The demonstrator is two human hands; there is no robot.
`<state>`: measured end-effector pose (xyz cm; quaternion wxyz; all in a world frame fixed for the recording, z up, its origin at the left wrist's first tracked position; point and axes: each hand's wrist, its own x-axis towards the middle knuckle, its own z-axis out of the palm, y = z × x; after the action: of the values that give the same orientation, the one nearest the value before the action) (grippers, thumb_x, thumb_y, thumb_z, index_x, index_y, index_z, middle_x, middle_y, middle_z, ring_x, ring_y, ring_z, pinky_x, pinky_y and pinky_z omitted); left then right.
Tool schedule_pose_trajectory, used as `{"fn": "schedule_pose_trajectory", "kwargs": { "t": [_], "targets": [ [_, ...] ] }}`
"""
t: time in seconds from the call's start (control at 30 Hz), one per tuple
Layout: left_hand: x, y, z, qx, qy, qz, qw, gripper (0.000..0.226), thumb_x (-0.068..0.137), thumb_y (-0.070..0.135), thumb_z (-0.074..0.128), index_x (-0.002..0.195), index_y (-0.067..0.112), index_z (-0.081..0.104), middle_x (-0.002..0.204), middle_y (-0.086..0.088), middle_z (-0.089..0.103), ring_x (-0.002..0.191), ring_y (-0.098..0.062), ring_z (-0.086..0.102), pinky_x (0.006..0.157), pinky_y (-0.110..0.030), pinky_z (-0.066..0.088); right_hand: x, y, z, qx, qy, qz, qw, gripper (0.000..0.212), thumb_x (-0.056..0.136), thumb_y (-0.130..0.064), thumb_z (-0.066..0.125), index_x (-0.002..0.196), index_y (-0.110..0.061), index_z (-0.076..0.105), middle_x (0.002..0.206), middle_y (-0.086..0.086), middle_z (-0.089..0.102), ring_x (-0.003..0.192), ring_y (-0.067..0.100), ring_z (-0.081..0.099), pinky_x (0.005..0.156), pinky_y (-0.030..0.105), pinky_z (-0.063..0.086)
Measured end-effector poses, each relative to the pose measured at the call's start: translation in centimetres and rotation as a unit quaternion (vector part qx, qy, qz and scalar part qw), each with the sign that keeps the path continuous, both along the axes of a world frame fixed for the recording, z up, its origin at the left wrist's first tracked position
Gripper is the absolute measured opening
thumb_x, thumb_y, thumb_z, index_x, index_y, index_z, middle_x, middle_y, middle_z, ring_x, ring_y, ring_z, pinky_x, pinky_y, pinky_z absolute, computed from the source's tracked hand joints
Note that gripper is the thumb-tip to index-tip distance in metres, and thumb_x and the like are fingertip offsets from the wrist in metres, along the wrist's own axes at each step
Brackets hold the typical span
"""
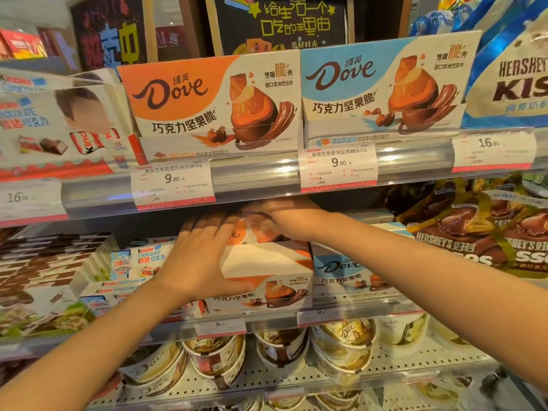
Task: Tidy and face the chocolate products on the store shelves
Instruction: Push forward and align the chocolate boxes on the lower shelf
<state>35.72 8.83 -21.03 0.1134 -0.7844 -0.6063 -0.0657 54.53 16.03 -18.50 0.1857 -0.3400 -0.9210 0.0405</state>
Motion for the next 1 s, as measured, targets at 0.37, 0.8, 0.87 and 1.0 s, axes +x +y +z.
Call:
{"fn": "schedule_pose_trajectory", "kwargs": {
  "t": [0.37,0.8,0.87,1.0],
  "targets": [
    [-0.6,1.2,-1.6,-0.124,-0.015,-0.058,0.990,0.102,0.056,0.085,0.022,0.147,0.039,0.012,0.154,0.010,0.017,0.140,-0.012,0.016,0.114,-0.033,0.014,2.8,2.3,-0.9,-0.161,0.042,-0.086,0.982,0.028,0.100,-0.027,0.038,0.117,-0.017,0.058,0.121,0.002,0.058,0.107,0.020,0.055,0.089,0.024,0.040],
    [-0.8,1.1,-2.5,-0.131,-0.068,-0.068,0.987,0.093,0.066,0.079,0.034,0.147,0.040,0.011,0.152,0.008,0.013,0.138,-0.013,0.011,0.114,-0.038,0.014,0.7,3.9,-0.9,-0.190,-0.049,-0.092,0.976,0.038,0.082,-0.028,0.069,0.116,-0.015,0.057,0.111,0.005,0.057,0.097,0.018,0.055,0.080,0.025,0.050],
    [-0.7,1.0,-2.3,-0.119,-0.070,-0.079,0.987,0.097,0.060,0.080,0.026,0.147,0.038,0.014,0.149,0.009,0.017,0.134,-0.010,0.015,0.113,-0.034,0.017,0.5,3.6,-1.0,-0.190,-0.035,-0.093,0.977,0.039,0.082,-0.027,0.070,0.116,-0.014,0.057,0.110,0.005,0.058,0.095,0.017,0.054,0.078,0.024,0.049],
    [-0.8,1.0,-2.4,-0.108,-0.085,-0.096,0.986,0.095,0.062,0.078,0.030,0.146,0.035,0.019,0.146,0.008,0.023,0.131,-0.010,0.020,0.110,-0.033,0.021,0.2,3.3,-0.7,-0.163,-0.084,-0.094,0.978,0.037,0.086,-0.028,0.064,0.118,-0.013,0.056,0.112,0.006,0.058,0.094,0.019,0.054,0.076,0.025,0.047]
  ]
}}
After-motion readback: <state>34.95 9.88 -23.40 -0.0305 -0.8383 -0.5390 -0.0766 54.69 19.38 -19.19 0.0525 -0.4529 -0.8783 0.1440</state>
